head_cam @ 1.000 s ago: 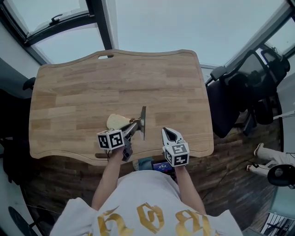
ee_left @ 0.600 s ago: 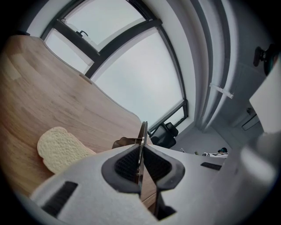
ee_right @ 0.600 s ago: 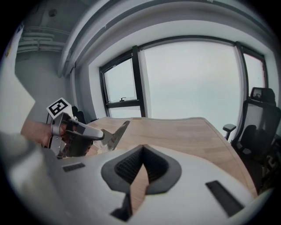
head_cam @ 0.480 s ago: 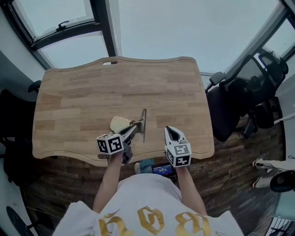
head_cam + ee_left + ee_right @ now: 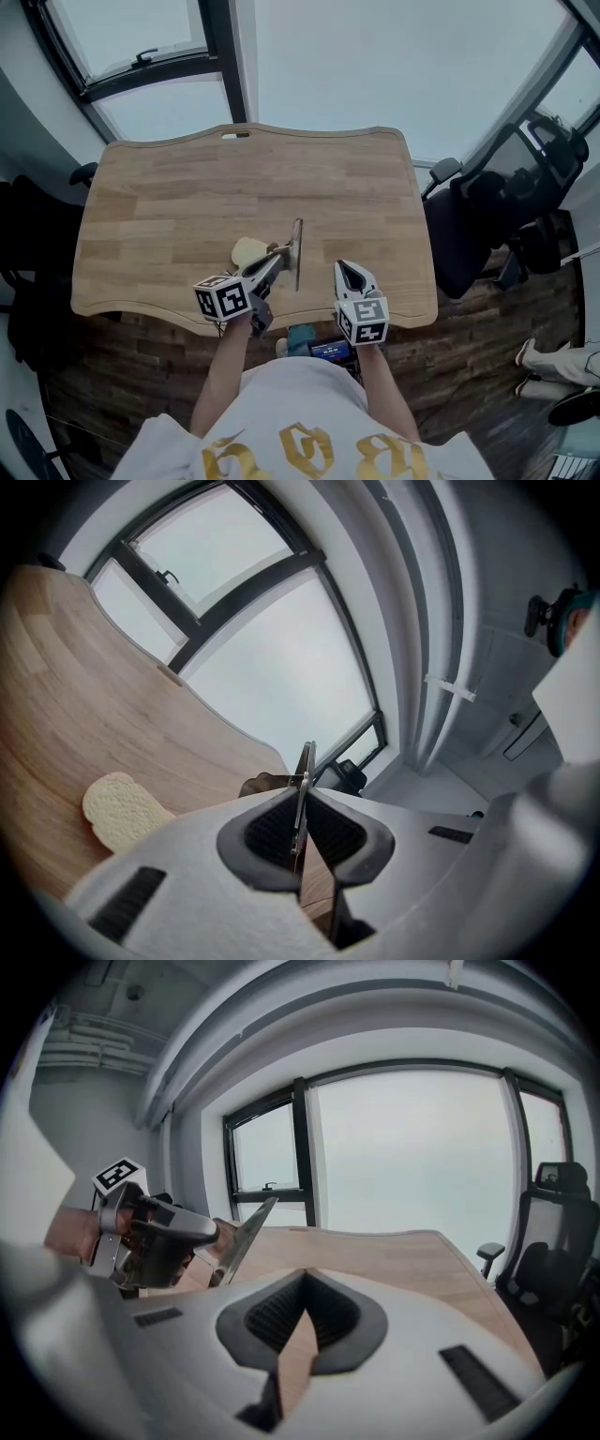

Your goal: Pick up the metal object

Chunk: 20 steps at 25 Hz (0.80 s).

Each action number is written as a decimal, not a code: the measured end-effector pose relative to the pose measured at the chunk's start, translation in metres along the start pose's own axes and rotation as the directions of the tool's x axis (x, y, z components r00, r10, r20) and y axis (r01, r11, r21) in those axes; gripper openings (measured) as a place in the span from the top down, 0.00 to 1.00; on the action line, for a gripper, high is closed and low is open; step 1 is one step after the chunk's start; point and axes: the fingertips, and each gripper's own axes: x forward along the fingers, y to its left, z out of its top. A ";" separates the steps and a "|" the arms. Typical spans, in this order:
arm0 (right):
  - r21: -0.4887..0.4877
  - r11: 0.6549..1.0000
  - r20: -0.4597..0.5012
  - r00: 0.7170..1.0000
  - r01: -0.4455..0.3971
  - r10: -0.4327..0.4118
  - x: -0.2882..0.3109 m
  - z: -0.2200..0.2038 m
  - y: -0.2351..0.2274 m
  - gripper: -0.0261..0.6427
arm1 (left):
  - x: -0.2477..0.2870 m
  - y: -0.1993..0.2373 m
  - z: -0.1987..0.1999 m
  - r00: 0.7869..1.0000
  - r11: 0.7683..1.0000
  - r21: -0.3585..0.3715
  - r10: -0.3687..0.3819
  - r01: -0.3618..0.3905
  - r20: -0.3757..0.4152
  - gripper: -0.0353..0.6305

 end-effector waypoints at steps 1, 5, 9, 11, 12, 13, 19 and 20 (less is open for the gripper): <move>0.003 1.000 0.006 1.000 -0.004 0.004 -0.001 0.001 0.001 0.94 | -0.001 -0.002 0.001 1.000 1.000 0.005 -0.002 0.002 0.006 0.88; 0.013 1.000 0.021 1.000 -0.014 0.013 -0.005 0.002 0.005 0.94 | -0.007 -0.009 0.002 0.999 1.000 -0.001 -0.021 0.021 0.029 0.89; 0.013 1.000 0.026 1.000 -0.004 0.003 -0.009 0.004 0.005 0.94 | -0.010 -0.012 0.002 0.999 0.999 -0.015 -0.035 0.035 0.039 0.88; 0.016 1.000 0.027 1.000 0.002 -0.002 -0.013 0.004 0.004 0.94 | -0.011 -0.014 0.003 0.998 0.999 -0.017 -0.038 0.039 0.042 0.89; 0.020 1.000 0.027 1.000 0.005 -0.005 -0.014 0.003 0.004 0.94 | -0.012 -0.015 0.003 0.998 0.999 -0.017 -0.041 0.042 0.046 0.88; 0.023 1.000 0.027 1.000 0.007 -0.007 -0.016 0.002 0.003 0.94 | -0.012 -0.016 0.004 0.998 0.999 -0.016 -0.044 0.045 0.049 0.89; 0.027 1.000 0.013 1.000 0.012 -0.012 -0.018 -0.001 0.005 0.94 | -0.014 -0.019 0.005 0.997 0.998 -0.038 -0.052 0.054 0.050 0.88; 0.025 1.000 0.013 1.000 0.010 -0.011 -0.018 -0.001 0.006 0.94 | -0.015 -0.020 0.005 0.997 0.997 -0.043 -0.054 0.057 0.052 0.89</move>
